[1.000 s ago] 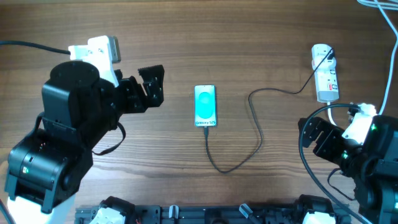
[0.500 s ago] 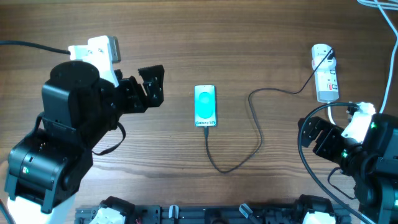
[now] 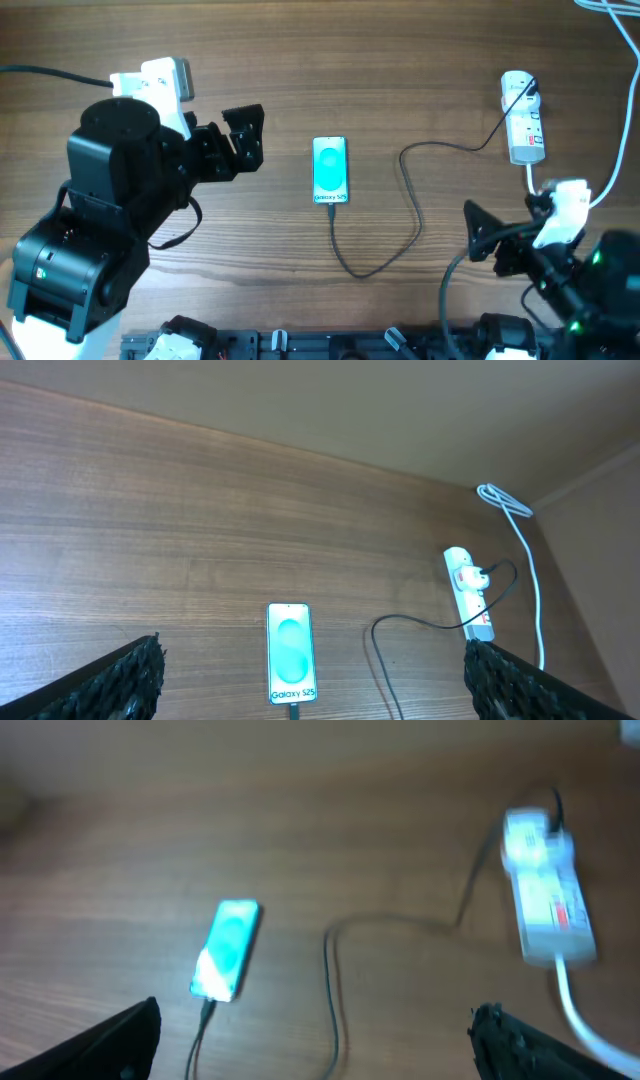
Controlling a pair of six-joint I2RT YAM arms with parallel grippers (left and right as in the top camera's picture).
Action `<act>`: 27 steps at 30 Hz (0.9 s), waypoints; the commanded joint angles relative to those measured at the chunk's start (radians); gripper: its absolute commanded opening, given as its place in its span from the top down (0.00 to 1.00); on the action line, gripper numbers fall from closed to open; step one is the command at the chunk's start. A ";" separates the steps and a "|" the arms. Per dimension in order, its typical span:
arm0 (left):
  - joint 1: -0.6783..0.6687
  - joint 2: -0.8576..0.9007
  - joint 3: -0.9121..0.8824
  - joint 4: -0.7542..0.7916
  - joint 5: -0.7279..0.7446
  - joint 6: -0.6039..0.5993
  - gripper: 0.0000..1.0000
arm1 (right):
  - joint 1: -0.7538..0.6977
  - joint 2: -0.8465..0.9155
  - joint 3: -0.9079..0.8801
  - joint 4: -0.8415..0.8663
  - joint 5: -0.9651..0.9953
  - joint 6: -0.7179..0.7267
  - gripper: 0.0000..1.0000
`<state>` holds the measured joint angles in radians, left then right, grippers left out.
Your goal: Plug charger to phone and switch on socket
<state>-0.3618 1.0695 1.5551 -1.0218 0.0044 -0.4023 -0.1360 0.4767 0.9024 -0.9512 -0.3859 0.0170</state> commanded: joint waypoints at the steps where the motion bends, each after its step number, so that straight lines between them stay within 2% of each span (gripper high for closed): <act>1: 0.000 0.002 0.003 0.002 -0.014 0.002 0.00 | 0.054 -0.113 -0.127 0.115 -0.042 -0.044 0.00; 11: 0.000 0.002 0.003 0.002 -0.014 0.002 0.00 | 0.095 -0.334 -0.467 0.476 -0.042 -0.041 0.00; 27: 0.000 0.002 0.003 0.002 -0.014 0.002 0.00 | 0.140 -0.473 -0.756 0.881 0.080 -0.039 0.00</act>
<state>-0.3618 1.0695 1.5551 -1.0218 0.0040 -0.4023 -0.0010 0.0296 0.2031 -0.1349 -0.3347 -0.0135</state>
